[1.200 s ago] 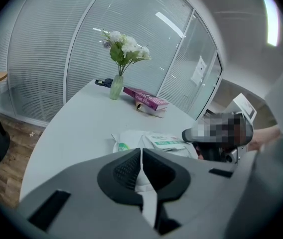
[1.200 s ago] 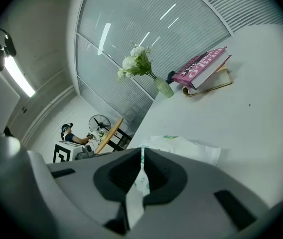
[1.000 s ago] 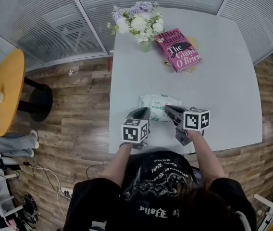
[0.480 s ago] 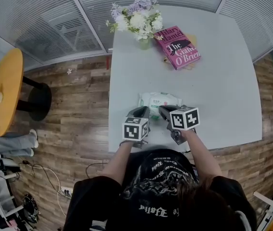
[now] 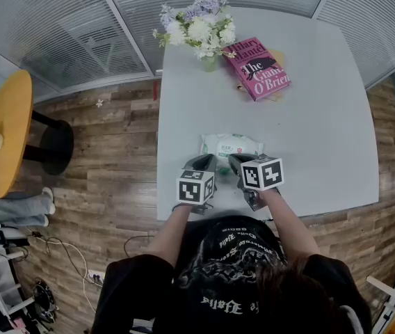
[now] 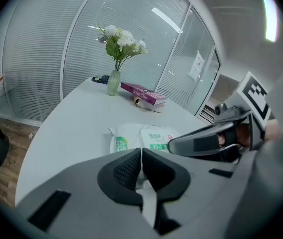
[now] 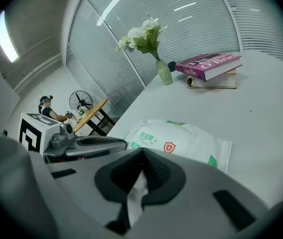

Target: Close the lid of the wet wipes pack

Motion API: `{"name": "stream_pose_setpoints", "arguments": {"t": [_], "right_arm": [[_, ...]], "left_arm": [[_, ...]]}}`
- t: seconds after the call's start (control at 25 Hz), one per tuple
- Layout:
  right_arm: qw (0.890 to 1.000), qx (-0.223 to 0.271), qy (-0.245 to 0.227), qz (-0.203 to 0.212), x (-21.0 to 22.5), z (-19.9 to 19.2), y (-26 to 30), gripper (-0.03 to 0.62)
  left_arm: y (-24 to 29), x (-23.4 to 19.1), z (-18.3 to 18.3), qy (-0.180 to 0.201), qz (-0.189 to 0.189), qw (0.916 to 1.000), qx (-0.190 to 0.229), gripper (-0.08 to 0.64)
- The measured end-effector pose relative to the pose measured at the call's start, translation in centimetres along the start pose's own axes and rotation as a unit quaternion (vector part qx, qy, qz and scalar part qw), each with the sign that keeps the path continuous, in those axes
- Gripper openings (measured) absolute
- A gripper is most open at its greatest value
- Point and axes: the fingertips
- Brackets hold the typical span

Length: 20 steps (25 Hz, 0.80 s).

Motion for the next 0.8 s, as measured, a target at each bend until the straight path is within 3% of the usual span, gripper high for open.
{"name": "stream_pose_setpoints", "arguments": {"t": [0.2, 0.36, 0.52, 0.64, 0.8], "right_arm": [[1.000, -0.015, -0.015, -0.022, 0.1, -0.2, 0.3, -0.002], [1.000, -0.003, 0.001, -0.009, 0.0, -0.1, 0.2, -0.002], [1.000, 0.013, -0.013, -0.019, 0.2, -0.2, -0.5, -0.002], [0.996, 0.050, -0.045, -0.053, 0.7, 0.7, -2.0, -0.002], [0.981, 0.139, -0.069, -0.118, 2.2, 3.2, -6.0, -0.002]], "left_arm": [[0.1, -0.1, -0.1, 0.001, -0.005, 1.0000, 0.000, 0.014], [0.0, 0.0, 0.0, 0.005, 0.000, 1.0000, 0.001, 0.014], [-1.0, 1.2, 1.0, 0.044, -0.008, 0.9983, 0.036, 0.015], [-1.9, 2.4, 2.0, 0.081, -0.023, 0.9946, 0.062, 0.014], [-3.6, 2.7, 3.9, 0.054, -0.029, 0.9925, 0.106, 0.014]]}}
Point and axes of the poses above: the fingertips, and each gripper's own axes: y forward along the fingers, x to its right, z out of its top, and after that the axes turned 6 degrees about z, right-handed
